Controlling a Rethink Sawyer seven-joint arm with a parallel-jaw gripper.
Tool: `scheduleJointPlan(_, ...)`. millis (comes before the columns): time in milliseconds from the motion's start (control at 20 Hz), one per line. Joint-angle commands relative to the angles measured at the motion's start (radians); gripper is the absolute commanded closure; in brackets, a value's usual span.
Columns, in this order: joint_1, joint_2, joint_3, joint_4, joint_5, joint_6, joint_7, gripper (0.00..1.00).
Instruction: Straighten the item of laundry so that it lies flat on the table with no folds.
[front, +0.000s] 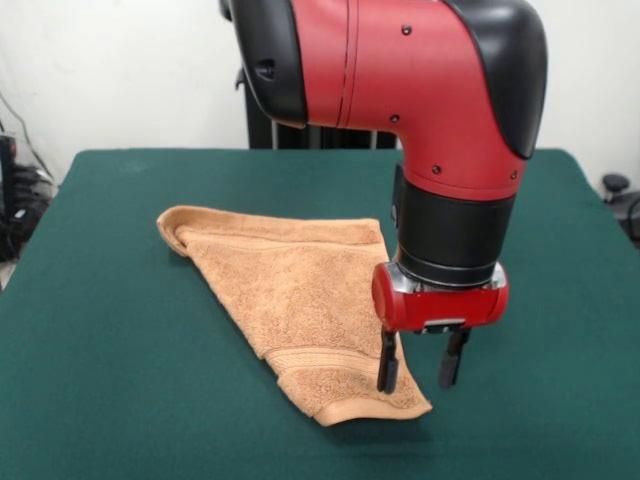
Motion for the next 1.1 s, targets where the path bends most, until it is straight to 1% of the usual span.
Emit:
scheduleJointPlan(50, -0.001, 0.084, 0.053, 0.014, -0.023, 0.046, 0.052, 0.0)
scheduleJointPlan(850, 0.001, 0.09, 0.05, 0.008, -0.023, 0.039, 0.058, 0.0)
scheduleJointPlan(950, 0.004, 0.088, 0.045, 0.013, -0.014, 0.035, 0.081, 0.0)
scheduleJointPlan(1050, 0.007, 0.086, 0.041, 0.004, -0.012, 0.08, 0.069, 0.0)
scheduleJointPlan(1100, 0.009, 0.085, 0.038, 0.004, -0.012, 0.076, 0.074, 0.0)
